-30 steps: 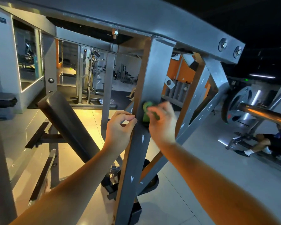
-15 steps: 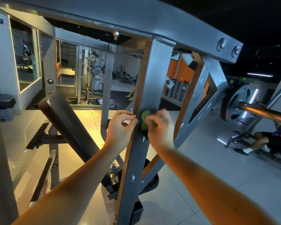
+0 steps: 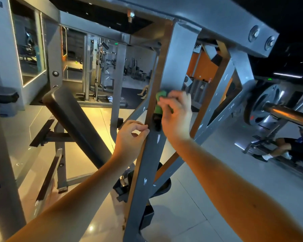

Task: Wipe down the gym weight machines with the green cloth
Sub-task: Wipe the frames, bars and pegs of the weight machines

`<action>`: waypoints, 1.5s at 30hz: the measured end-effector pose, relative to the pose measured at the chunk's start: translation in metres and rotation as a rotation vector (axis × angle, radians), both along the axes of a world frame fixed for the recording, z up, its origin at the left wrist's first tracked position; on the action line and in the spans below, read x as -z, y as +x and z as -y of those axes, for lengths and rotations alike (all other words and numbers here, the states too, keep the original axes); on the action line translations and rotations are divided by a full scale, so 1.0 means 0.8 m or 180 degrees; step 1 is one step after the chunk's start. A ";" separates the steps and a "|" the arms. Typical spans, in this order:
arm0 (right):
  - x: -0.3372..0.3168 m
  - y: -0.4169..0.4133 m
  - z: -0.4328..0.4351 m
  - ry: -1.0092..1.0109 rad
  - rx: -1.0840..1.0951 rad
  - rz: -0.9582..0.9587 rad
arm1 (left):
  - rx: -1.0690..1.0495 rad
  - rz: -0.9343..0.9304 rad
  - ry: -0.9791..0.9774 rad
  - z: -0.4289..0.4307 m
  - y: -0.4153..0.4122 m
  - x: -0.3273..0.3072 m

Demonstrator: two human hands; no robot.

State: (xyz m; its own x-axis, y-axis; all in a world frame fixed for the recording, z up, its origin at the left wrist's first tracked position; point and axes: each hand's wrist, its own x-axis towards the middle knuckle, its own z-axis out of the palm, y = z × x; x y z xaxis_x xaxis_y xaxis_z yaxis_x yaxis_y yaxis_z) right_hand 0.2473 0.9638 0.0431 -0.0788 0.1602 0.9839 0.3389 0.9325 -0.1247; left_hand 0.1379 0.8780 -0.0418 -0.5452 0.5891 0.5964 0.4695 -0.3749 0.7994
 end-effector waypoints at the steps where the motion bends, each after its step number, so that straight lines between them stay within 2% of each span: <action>1: 0.029 0.005 0.000 -0.0073 0.0044 0.0071 | 0.0049 0.0073 -0.0029 0.001 0.001 0.005; 5: 0.127 0.033 0.011 -0.0574 0.0047 0.0602 | -0.0010 -0.0102 0.0004 0.009 0.004 0.021; 8: 0.125 0.045 0.009 -0.0728 -0.0026 0.0785 | -0.0048 -0.0158 -0.0150 0.016 0.004 0.029; 12: 0.053 0.040 0.003 -0.0631 0.0104 0.0400 | 0.0083 0.0205 -0.0300 0.008 0.006 0.039; 15: 0.042 0.030 0.001 -0.0492 0.0069 -0.0034 | -0.0089 0.0120 -0.0212 0.003 0.009 0.047; 18: 0.109 0.028 0.005 -0.0620 0.0060 0.0120 | -0.0200 -0.0142 -0.0025 0.002 0.008 0.050; 22: 0.193 0.044 0.020 -0.1309 0.0011 0.0618 | -0.0266 -0.0501 0.0106 0.003 0.002 0.051; 26: 0.132 0.047 0.011 -0.1496 -0.0004 0.0625 | -0.0258 -0.0348 -0.0039 0.004 0.005 0.051; 30: 0.060 0.046 -0.014 -0.0709 0.0089 0.0125 | -0.0193 0.0041 -0.0277 0.001 0.008 0.050; 33: 0.111 0.038 -0.007 -0.0787 0.0133 0.0163 | -0.0281 -0.0187 -0.0090 0.002 0.008 0.053; 36: 0.202 0.039 0.015 -0.1202 0.0013 0.0704 | -0.0294 -0.0358 0.0016 0.004 0.006 0.055; 38: 0.229 0.044 0.022 -0.1438 -0.0115 0.0963 | -0.0302 -0.0353 -0.0020 0.005 0.005 0.055; 40: 0.215 0.047 0.019 -0.1488 -0.0112 0.0997 | -0.0329 -0.0359 -0.0102 0.006 0.006 0.058; 42: 0.167 0.045 0.012 -0.1453 -0.0048 0.0829 | -0.0307 -0.0261 -0.0182 0.006 0.007 0.062; 45: 0.086 0.039 -0.003 -0.0886 0.0007 0.0207 | -0.0196 0.0077 -0.0397 0.006 0.009 0.063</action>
